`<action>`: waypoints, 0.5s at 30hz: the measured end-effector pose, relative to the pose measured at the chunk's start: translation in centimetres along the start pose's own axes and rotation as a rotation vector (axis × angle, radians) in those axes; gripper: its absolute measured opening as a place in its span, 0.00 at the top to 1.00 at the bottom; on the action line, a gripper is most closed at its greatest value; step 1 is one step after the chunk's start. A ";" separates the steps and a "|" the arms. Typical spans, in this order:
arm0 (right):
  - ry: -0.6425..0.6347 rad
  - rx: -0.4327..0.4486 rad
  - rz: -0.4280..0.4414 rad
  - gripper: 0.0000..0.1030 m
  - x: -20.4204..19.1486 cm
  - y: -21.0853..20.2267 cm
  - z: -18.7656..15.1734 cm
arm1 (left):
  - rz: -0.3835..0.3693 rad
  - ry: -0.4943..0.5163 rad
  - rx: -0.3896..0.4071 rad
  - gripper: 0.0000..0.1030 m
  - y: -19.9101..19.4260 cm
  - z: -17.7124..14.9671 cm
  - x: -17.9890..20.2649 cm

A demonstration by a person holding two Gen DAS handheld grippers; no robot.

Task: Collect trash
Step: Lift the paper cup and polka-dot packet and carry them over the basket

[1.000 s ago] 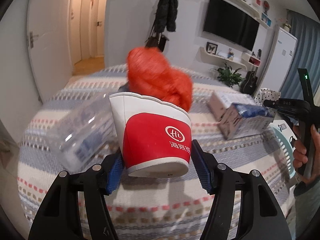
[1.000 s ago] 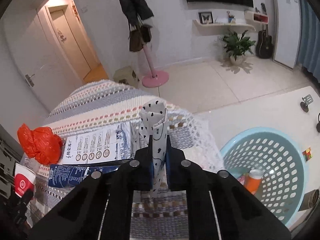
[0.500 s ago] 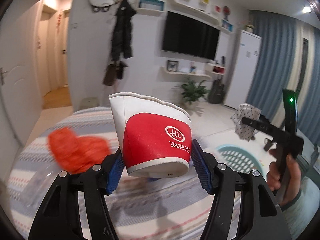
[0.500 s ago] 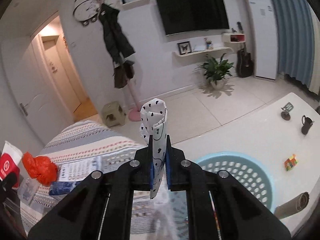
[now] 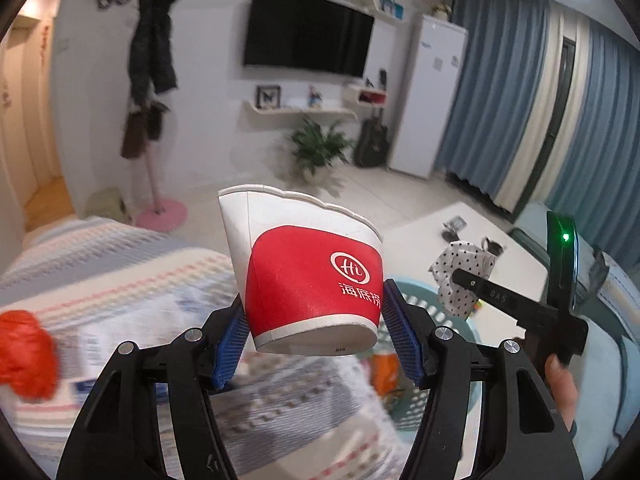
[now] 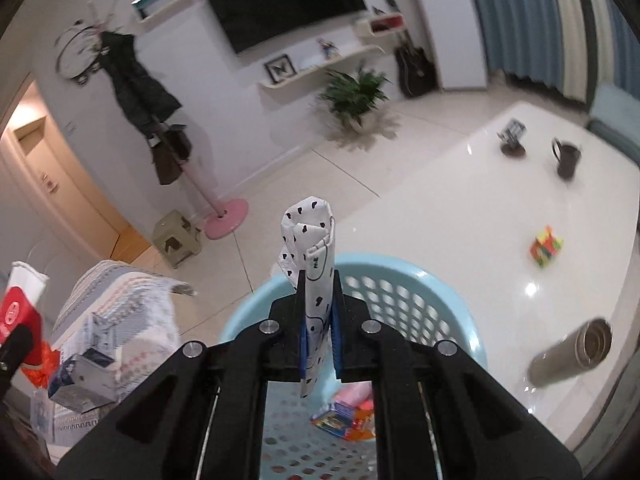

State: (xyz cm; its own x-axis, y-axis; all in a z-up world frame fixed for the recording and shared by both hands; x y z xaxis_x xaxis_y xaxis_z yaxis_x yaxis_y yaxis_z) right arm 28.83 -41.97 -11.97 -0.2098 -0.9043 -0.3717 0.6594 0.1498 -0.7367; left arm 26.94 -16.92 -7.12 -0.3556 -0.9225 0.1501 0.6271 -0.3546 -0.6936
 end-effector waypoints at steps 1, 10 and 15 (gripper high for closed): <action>0.007 -0.006 -0.008 0.93 0.6 0.3 -0.2 | -0.010 0.003 -0.014 0.41 0.8 0.0 0.4; 0.028 -0.089 -0.042 0.93 4.5 2.0 -2.4 | -0.125 0.051 -0.157 0.40 7.4 -2.1 4.6; 0.024 -0.153 -0.039 0.91 5.4 2.9 -3.8 | -0.169 0.055 -0.198 0.36 8.2 -3.3 5.8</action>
Point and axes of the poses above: each gripper's, at about its wrist camera, not at the fingertips, and y roughly the way its jaws point, x to its right, z to its top, the point moved 7 cm from there along y, roughly the way its jaws point, and after that the axes turned 7 degrees about -x, right-handed, at the moved point
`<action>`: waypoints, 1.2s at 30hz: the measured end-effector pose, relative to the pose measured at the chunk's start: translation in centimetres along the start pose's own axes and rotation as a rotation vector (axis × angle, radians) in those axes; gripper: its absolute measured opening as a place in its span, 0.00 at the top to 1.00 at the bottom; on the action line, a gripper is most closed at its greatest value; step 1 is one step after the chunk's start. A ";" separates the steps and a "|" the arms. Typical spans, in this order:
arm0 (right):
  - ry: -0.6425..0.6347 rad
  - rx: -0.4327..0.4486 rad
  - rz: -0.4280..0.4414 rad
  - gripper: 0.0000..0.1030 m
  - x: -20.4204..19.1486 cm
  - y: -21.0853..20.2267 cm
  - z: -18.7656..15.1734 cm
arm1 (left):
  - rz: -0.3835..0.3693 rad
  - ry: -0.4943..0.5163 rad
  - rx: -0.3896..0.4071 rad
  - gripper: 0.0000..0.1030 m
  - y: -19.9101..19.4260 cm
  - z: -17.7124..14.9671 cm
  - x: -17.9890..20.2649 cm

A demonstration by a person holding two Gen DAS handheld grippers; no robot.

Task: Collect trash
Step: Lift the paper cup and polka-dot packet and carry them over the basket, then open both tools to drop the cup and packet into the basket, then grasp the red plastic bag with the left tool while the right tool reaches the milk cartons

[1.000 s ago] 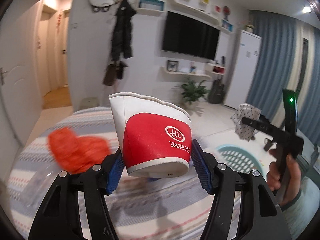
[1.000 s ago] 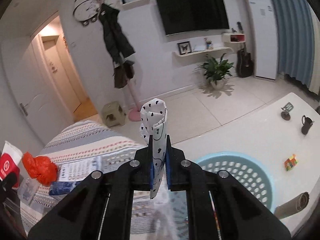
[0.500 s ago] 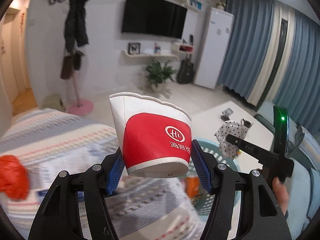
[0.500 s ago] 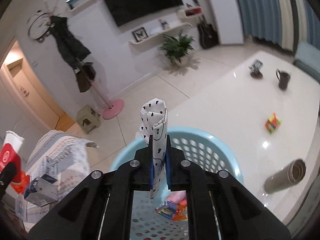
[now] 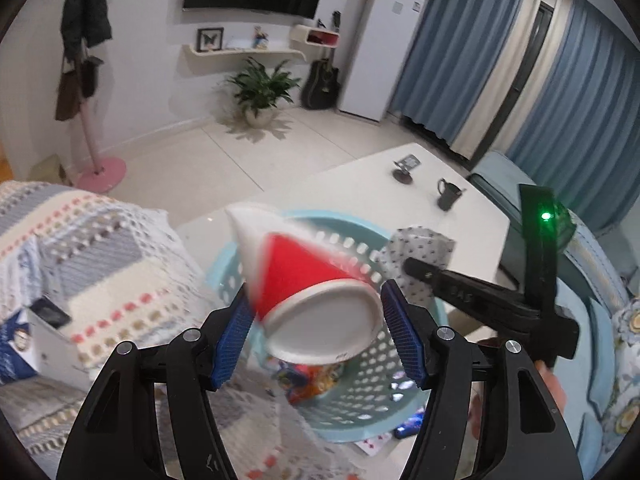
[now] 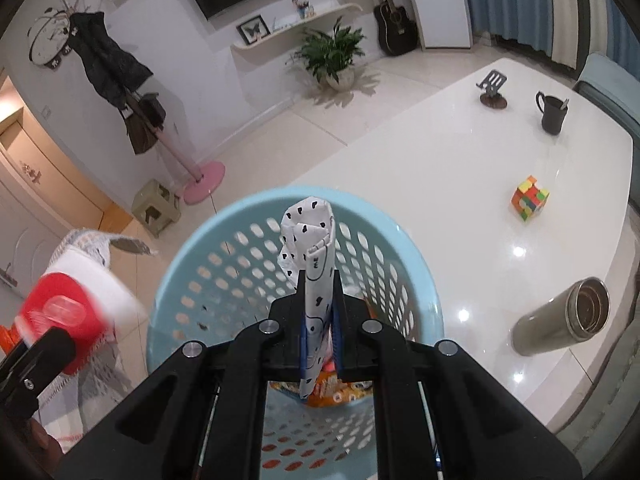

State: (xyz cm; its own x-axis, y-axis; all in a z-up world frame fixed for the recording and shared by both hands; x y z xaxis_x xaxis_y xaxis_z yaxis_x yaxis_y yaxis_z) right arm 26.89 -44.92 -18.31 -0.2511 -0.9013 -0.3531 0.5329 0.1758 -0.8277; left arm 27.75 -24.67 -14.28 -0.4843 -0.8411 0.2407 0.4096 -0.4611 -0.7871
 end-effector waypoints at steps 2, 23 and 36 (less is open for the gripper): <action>0.008 -0.016 0.027 0.91 0.0 0.2 -0.3 | 0.008 0.008 0.003 0.31 -0.2 -0.2 0.2; -0.087 0.083 0.064 0.47 -5.6 -5.8 -0.9 | 0.032 -0.025 0.168 0.20 -9.4 -1.3 -1.3; -0.345 0.163 0.174 0.44 -20.0 -10.3 -3.0 | 0.250 -0.264 0.362 0.20 -23.2 -4.0 -13.0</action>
Point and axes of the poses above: each gripper's, at about its wrist camera, not at the fingertips, and y roughly the way its jaws point, x to its right, z to its top, the point moved 7 cm from there along y, roughly the way its jaws point, and after that the axes turned 7 degrees about -x, right-handed, at the moved point
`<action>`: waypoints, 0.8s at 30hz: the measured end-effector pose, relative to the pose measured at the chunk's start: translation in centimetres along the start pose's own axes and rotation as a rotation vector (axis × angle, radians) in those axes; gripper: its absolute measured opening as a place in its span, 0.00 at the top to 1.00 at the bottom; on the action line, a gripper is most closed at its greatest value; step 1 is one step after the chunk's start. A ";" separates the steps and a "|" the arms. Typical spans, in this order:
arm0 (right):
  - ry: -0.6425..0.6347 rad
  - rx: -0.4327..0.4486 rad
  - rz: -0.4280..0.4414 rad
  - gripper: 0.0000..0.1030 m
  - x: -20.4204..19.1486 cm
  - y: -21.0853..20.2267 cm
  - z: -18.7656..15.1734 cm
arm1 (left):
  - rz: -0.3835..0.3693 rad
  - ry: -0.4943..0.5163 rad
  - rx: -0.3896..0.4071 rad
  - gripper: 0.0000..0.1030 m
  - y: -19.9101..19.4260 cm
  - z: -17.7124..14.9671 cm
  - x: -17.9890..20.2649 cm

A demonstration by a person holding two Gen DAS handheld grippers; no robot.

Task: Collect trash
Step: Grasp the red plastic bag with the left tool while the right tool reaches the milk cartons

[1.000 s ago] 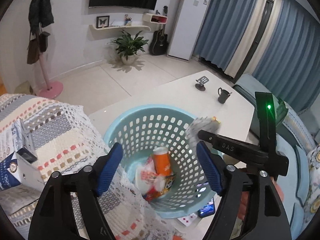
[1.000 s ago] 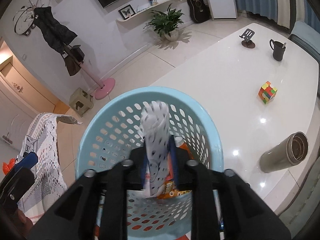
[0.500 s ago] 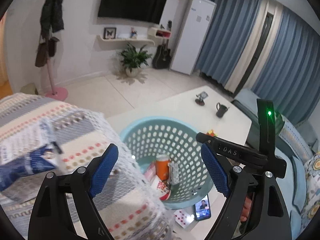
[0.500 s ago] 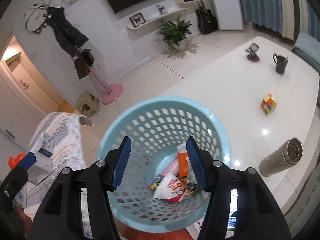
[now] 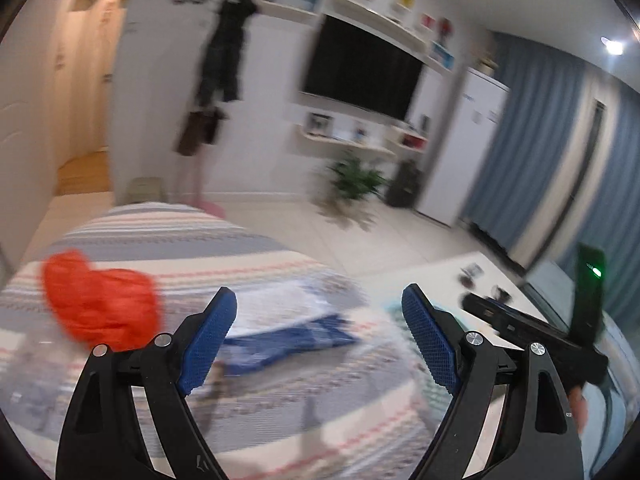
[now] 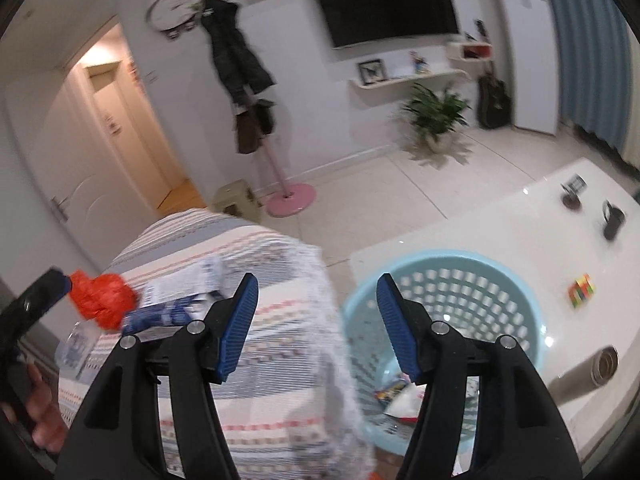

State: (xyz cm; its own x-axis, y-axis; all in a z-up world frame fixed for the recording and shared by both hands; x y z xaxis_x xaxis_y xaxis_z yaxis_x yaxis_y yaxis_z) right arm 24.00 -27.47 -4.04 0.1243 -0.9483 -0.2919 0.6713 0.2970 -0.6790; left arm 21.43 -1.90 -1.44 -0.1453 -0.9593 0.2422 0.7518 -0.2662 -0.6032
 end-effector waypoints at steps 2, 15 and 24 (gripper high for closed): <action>-0.030 -0.004 0.006 0.44 -1.9 0.3 0.2 | 0.047 -0.022 0.016 0.20 -0.9 0.7 -2.3; -0.244 -0.110 0.090 0.65 -14.4 6.3 -0.3 | 0.197 -0.215 -0.133 0.13 -0.3 1.2 -18.3; -0.292 -0.180 0.096 0.79 -16.5 9.5 -0.3 | 0.249 -0.212 -0.222 0.18 4.5 1.5 -19.2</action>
Point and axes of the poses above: each gripper's, at about its wrist camera, not at the fingertips, and y roughly the way its jaws point, x to its right, z to its top, the point moved 7 cm from there along y, roughly the way its jaws point, and after that the axes turned 7 degrees about -x, right-handed, at the moved point
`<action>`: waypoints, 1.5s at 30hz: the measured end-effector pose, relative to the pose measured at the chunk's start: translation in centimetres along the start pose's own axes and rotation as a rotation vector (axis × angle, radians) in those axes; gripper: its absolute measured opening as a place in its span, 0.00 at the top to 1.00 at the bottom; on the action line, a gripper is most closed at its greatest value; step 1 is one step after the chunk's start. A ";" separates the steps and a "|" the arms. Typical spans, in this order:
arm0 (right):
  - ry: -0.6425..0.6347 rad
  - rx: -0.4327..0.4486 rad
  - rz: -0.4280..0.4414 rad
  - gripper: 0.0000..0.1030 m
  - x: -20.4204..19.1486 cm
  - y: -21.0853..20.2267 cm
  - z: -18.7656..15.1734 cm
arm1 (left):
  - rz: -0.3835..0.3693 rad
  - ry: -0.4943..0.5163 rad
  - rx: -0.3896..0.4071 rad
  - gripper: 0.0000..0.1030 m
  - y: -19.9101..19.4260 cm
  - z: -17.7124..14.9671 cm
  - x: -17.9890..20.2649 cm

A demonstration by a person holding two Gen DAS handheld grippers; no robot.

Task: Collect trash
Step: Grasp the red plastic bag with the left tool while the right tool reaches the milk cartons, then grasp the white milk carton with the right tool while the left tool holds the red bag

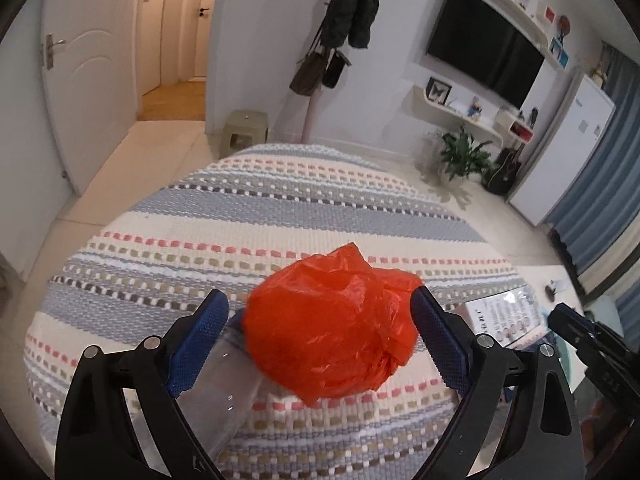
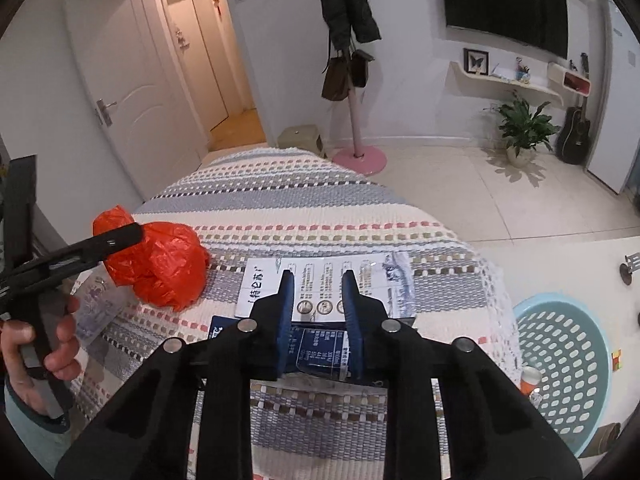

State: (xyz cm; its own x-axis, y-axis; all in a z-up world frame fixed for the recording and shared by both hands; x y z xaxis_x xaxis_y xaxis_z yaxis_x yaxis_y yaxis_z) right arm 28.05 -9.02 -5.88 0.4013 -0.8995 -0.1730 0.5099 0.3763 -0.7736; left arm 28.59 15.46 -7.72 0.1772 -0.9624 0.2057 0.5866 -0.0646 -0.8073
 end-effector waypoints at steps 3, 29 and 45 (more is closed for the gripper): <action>-0.011 -0.028 0.017 0.79 -0.2 0.4 -0.7 | 0.026 0.016 0.006 0.39 0.2 -0.2 0.2; -0.093 -0.093 0.124 0.79 -4.5 -3.5 -11.4 | -0.109 0.110 0.205 0.73 -9.3 -5.9 3.9; -0.071 -0.188 0.117 0.79 -6.2 -0.6 -13.7 | -0.144 0.193 0.209 0.73 -9.9 -7.9 5.1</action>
State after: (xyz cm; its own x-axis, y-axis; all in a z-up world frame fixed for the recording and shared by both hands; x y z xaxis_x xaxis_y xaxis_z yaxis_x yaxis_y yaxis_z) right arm 14.86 -6.71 -12.69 0.5057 -0.8316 -0.2297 0.3087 0.4231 -0.8519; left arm 17.41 9.13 -3.03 -0.0607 -0.9809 0.1845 0.7478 -0.1671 -0.6425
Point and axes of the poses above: each gripper's, at about its wrist camera, not at the fingertips, and y roughly the way its jaws point, x to its right, z to its top, the point moved 7 cm from there along y, roughly the way its jaws point, and after that the axes turned 7 degrees about -x, right-handed, at the moved point
